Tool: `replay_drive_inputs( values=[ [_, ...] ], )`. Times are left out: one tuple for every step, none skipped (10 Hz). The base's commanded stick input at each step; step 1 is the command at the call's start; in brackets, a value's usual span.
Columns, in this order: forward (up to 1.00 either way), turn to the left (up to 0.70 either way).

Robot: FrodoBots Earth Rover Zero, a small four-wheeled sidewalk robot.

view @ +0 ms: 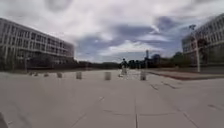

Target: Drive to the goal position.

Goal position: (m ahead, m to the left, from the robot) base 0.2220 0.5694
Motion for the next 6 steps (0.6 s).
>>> replay_drive_inputs(
  values=[
    [0.7,-0.33],
    [0.7,-0.32],
    [0.7,-0.3],
    [0.7,-0.28],
    [0.7,-0.26],
    [0.7,-0.25]
  ],
)
